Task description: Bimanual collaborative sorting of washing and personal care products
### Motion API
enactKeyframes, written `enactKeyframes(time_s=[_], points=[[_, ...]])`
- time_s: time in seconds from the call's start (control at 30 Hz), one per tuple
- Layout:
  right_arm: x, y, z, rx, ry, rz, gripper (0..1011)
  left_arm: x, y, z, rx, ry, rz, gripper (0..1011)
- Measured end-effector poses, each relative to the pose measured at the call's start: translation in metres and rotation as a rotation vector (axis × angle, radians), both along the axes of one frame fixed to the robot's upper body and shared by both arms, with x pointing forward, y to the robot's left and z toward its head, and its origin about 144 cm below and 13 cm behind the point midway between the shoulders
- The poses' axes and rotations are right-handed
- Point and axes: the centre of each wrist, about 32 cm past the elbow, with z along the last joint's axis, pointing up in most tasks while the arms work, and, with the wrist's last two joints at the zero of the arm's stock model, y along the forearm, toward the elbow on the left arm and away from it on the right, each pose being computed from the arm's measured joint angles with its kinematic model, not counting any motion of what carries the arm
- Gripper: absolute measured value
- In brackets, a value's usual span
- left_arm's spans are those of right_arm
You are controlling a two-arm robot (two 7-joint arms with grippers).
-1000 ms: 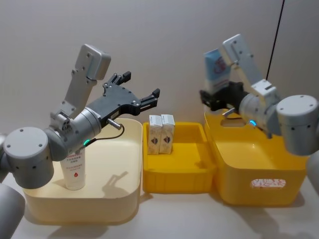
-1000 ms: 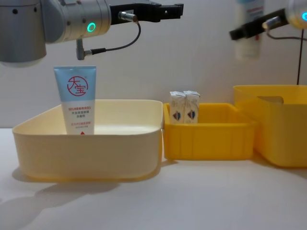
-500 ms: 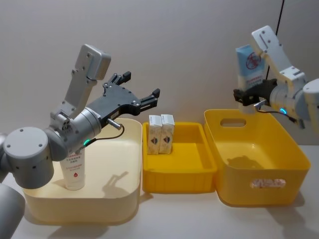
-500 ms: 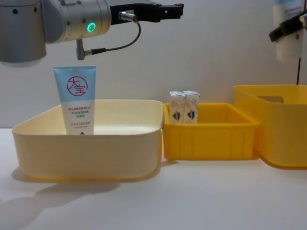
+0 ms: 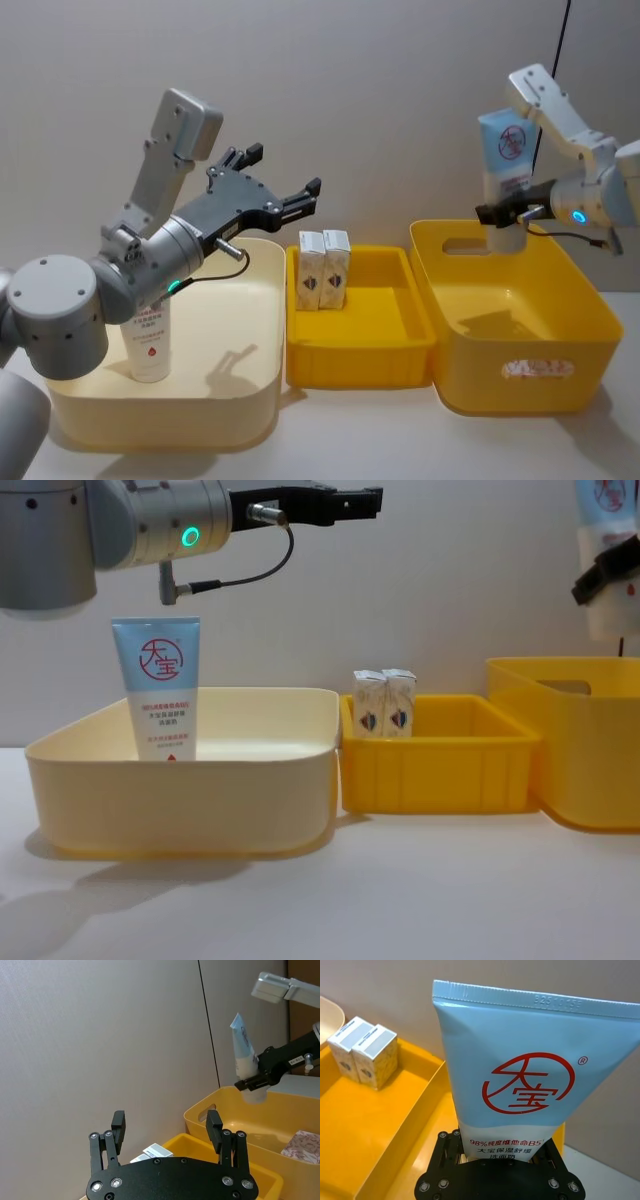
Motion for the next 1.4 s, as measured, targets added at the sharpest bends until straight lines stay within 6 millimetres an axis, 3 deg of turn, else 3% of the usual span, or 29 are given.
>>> enactKeyframes(time_s=[0.53,0.63,0.83,0.97,1.1,1.4], points=[[0.034,-0.008,0.009,0.052,0.224,0.034,542,0.000,0.000,0.000,0.000,0.000,0.000,1002],[0.036,-0.009,0.012,0.056,0.242,0.038,602,0.000,0.000,0.000,0.000,0.000,0.000,1002],[0.038,-0.011,0.013,0.065,0.276,0.039,839,0.000,0.000,0.000,0.000,0.000,0.000,1002],[0.039,-0.011,0.014,0.068,0.289,0.041,934,0.000,0.000,0.000,0.000,0.000,0.000,1002],[0.040,-0.012,0.015,0.071,0.298,0.043,1000,0.000,0.000,0.000,0.000,0.000,0.000,1002],[0.040,-0.013,0.016,0.074,0.313,0.043,1001,0.000,0.000,0.000,0.000,0.000,0.000,1002]])
